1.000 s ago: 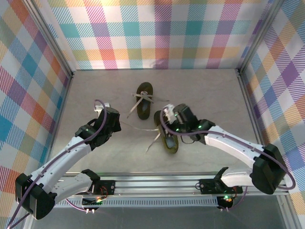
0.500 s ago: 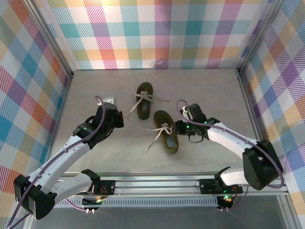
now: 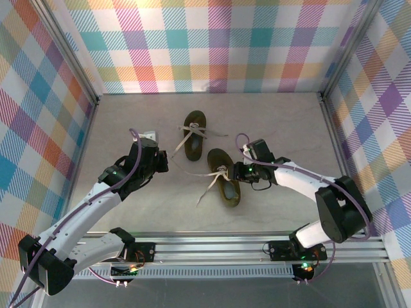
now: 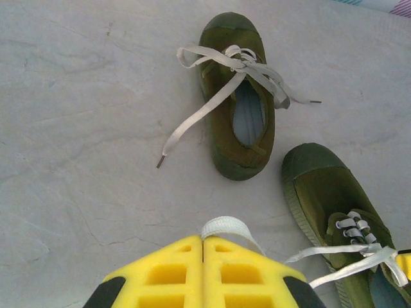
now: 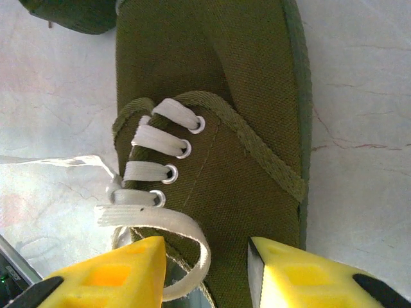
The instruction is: Tie the shoes
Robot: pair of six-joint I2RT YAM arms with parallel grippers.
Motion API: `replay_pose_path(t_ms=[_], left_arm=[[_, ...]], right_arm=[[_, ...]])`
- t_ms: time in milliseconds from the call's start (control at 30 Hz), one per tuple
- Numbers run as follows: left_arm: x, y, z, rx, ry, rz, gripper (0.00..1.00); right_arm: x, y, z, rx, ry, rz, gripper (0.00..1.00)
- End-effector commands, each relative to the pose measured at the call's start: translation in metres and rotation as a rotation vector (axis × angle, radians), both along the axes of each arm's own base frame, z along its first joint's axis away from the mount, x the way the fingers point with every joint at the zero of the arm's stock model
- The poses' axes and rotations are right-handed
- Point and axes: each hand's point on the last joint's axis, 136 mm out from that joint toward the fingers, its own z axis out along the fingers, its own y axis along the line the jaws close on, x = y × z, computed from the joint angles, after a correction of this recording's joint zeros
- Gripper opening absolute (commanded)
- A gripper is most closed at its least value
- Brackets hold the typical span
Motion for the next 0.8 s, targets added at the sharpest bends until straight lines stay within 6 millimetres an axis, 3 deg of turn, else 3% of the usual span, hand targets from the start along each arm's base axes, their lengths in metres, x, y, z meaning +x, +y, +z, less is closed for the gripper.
replay_pose_path(t_ms=[0, 300, 433, 467, 567, 600, 700, 767], left_arm=[[0.001, -0.007, 0.016, -0.017, -0.039, -0.036, 0.00], [-0.010, -0.026, 0.028, -0.105, -0.031, -0.117, 0.00], [-0.016, -0.031, 0.035, -0.185, -0.010, -0.079, 0.00], [-0.016, -0.030, 0.036, -0.209, 0.001, -0.049, 0.00], [-0.016, -0.031, 0.041, -0.298, 0.025, 0.043, 0.00], [-0.016, -0.033, 0.043, -0.325, 0.026, 0.073, 0.00], [-0.015, -0.037, 0.046, -0.393, 0.040, 0.146, 0.00], [-0.014, -0.041, 0.044, -0.438, 0.058, 0.180, 0.00]], right_arm=[[0.007, 0.004, 0.001, 0.021, 0.000, -0.008, 0.34], [0.023, -0.003, 0.024, -0.011, -0.124, -0.029, 0.03], [0.031, -0.010, 0.035, -0.074, -0.189, -0.025, 0.00], [0.034, -0.014, 0.036, -0.102, -0.198, -0.031, 0.01], [0.037, -0.025, 0.046, -0.172, -0.251, -0.057, 0.40], [0.036, -0.028, 0.052, -0.201, -0.278, -0.069, 0.48], [0.027, -0.021, 0.082, -0.237, -0.437, -0.051, 0.52], [0.011, 0.009, 0.111, -0.098, -0.551, 0.026, 0.51]])
